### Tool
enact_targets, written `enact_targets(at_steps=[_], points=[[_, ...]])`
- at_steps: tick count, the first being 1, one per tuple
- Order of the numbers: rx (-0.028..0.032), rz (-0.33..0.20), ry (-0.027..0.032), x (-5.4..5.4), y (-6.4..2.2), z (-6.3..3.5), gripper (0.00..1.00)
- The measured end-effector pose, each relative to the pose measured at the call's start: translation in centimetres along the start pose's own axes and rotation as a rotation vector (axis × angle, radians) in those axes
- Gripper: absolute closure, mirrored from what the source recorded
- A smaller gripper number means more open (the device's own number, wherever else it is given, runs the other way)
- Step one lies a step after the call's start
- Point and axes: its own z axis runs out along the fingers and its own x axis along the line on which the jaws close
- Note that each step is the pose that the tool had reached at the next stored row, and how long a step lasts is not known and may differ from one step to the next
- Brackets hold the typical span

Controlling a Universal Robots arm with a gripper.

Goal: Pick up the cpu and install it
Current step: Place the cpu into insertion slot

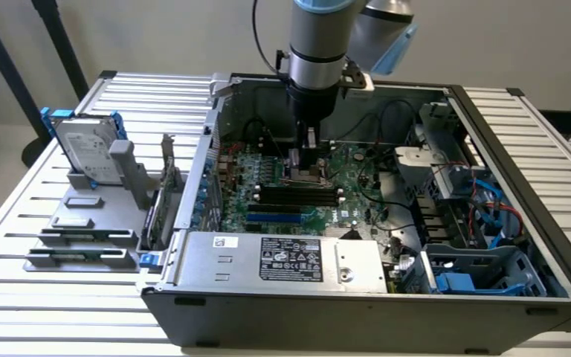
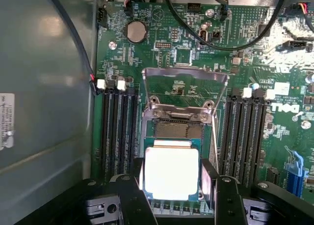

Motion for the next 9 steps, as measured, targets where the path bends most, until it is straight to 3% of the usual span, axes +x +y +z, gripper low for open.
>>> enact_targets(at_steps=[3, 9], points=[[-0.0004, 0.002, 0.0033, -0.79, -0.05, 0.22, 0.45], [-0.0011, 0.024, 0.0077, -0.93, 0.02, 0.87, 0.45]])
